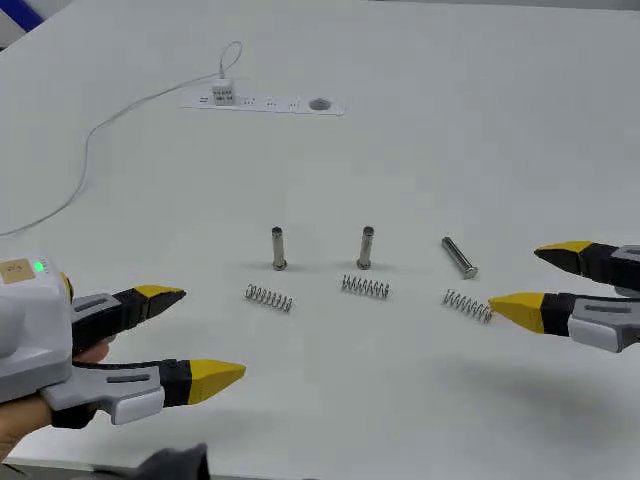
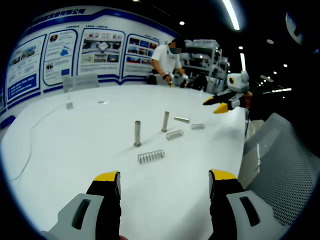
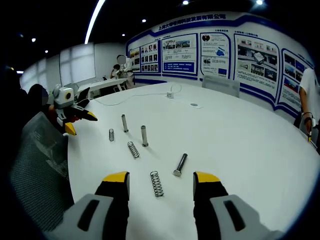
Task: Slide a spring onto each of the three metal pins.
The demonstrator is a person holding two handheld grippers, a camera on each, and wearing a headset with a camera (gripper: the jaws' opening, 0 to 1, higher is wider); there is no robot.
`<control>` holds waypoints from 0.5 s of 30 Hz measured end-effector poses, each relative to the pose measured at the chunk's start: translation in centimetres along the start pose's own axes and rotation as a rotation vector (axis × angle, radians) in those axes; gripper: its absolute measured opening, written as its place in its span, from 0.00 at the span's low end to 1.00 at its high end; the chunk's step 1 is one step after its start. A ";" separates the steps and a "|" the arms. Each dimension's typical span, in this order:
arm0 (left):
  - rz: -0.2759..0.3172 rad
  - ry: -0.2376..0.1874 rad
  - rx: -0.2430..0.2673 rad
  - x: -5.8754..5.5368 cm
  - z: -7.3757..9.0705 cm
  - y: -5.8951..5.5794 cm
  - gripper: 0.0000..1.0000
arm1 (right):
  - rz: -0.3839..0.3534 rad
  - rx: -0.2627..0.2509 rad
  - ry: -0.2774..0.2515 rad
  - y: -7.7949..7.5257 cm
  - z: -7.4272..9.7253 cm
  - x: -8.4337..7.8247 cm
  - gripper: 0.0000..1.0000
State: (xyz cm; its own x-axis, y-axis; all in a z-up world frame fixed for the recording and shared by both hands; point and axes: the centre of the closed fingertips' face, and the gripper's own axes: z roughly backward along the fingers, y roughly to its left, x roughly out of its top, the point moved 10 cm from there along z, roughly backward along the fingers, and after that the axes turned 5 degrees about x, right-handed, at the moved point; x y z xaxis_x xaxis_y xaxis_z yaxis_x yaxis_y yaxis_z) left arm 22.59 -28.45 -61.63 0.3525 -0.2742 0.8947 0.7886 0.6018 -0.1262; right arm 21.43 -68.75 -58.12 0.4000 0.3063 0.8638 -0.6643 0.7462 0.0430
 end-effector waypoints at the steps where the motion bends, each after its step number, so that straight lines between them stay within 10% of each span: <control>1: -0.001 0.001 -0.001 0.0 0.0 0.0 0.73 | -0.005 -0.004 0.003 -0.1 -0.1 0.2 0.51; 15: 0.000 -0.001 -0.001 0.0 0.0 0.0 0.73 | 0.028 -0.041 0.052 -1.7 -2.0 2.0 0.40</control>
State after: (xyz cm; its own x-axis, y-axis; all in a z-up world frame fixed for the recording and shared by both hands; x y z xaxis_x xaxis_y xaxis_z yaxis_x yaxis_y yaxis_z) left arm 22.58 -28.45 -61.65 0.3519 -0.2740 0.8950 0.7894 0.6008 -0.1264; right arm 24.64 -68.27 -57.44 0.4141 0.3569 0.8373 -0.6501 0.7598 -0.0024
